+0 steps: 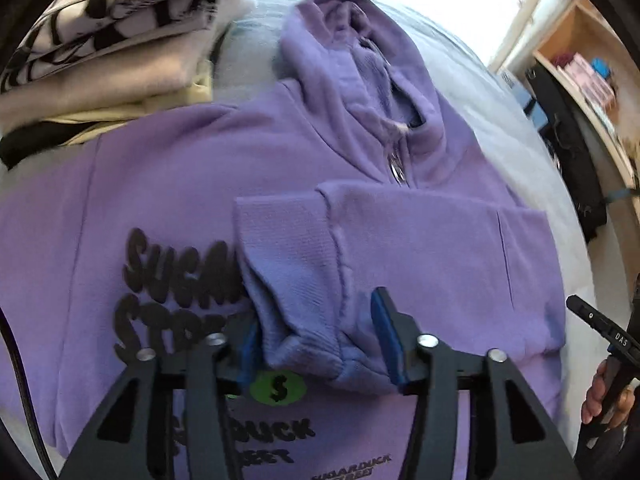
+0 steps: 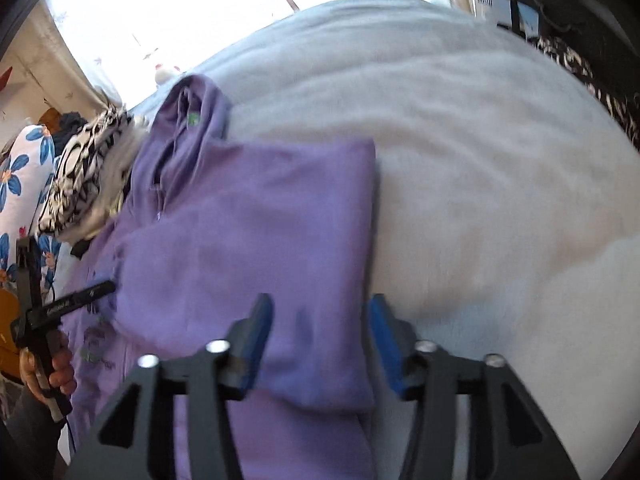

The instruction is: Fold large clothes

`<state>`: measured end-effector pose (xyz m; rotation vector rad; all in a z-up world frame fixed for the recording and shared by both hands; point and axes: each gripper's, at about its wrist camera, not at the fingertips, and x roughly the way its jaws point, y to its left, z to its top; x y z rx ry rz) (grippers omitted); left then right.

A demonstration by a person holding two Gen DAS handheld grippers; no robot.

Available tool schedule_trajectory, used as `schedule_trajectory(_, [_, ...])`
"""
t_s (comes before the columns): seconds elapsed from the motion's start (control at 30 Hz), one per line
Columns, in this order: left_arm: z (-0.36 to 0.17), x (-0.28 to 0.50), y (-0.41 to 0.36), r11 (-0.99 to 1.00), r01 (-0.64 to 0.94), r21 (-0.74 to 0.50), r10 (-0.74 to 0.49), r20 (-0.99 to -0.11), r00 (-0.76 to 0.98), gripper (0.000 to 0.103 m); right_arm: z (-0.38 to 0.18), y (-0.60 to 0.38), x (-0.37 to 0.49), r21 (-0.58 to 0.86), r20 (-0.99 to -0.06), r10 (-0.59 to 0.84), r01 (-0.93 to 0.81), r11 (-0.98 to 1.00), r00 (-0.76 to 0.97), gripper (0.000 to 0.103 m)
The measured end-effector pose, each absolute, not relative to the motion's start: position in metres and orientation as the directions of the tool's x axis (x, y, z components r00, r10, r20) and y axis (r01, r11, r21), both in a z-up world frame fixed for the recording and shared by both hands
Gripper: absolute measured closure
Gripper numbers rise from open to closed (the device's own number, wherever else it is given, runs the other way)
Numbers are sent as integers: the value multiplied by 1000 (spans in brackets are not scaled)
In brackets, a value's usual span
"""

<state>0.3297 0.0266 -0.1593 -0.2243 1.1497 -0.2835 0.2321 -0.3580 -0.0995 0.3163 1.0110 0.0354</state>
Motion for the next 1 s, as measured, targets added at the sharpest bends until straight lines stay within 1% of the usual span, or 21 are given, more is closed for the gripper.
schedule_trajectory(0.13, [-159, 338, 32, 933, 78, -350, -352, -854, 383, 53, -101, -368, 268, 273, -837, 151, 163, 948, 526, 47])
schedule_trajectory(0.27, [-161, 348, 26, 943, 82, -322, -328, -861, 389, 53, -118, -376, 302, 264, -863, 131, 215, 940, 488, 47])
schedule_trajectory(0.33, [-159, 349, 22, 949, 93, -301, -313, -859, 406, 61, -129, -381, 313, 296, -867, 157, 234, 926, 473, 48])
schedule_trajectory(0.37, [-159, 351, 19, 950, 103, -296, -312, -857, 411, 66, -132, -381, 316, 310, -863, 171, 229, 923, 476, 68])
schedule_trajectory(0.4, [-158, 350, 22, 950, 109, -291, -310, -855, 416, 70, -133, -380, 318, 296, -862, 163, 216, 930, 481, 84])
schedule_trajectory(0.43, [-156, 350, 19, 952, 119, -283, -306, -850, 429, 72, -132, -378, 318, 286, -861, 157, 205, 936, 484, 86])
schedule_trajectory(0.47, [-155, 351, 16, 956, 131, -263, -294, -844, 449, 74, -131, -377, 317, 257, -857, 127, 202, 945, 499, 86])
schedule_trajectory(0.5, [-156, 350, 15, 961, 136, -240, -276, -844, 460, 74, -133, -376, 315, 242, -854, 110, 201, 949, 508, 86])
schedule_trajectory(0.53, [-160, 352, 12, 968, 135, -212, -251, -851, 461, 74, -136, -376, 315, 240, -853, 104, 208, 948, 511, 86])
schedule_trajectory(0.6, [-170, 353, 11, 971, 131, -198, -236, -864, 445, 72, -144, -377, 314, 251, -853, 108, 220, 943, 511, 85])
schedule_trajectory(0.7, [-168, 348, 13, 973, 137, -187, -230, -853, 467, 72, -139, -381, 312, 257, -854, 106, 235, 937, 508, 74])
schedule_trajectory(0.73, [-165, 346, 13, 974, 144, -175, -223, -855, 468, 72, -136, -382, 311, 252, -858, 100, 243, 937, 504, 68])
schedule_trajectory(0.77, [-162, 342, 13, 976, 150, -158, -211, -856, 472, 70, -131, -383, 309, 243, -859, 90, 246, 938, 504, 68])
schedule_trajectory(0.87, [-149, 331, 17, 978, 170, -118, -189, -846, 498, 69, -110, -382, 293, 203, -844, 47, 237, 950, 535, 67])
schedule_trajectory(1.0, [-129, 312, 39, 973, 171, -152, -223, -802, 555, 69, -86, -371, 264, 171, -803, 23, 193, 966, 596, 67])
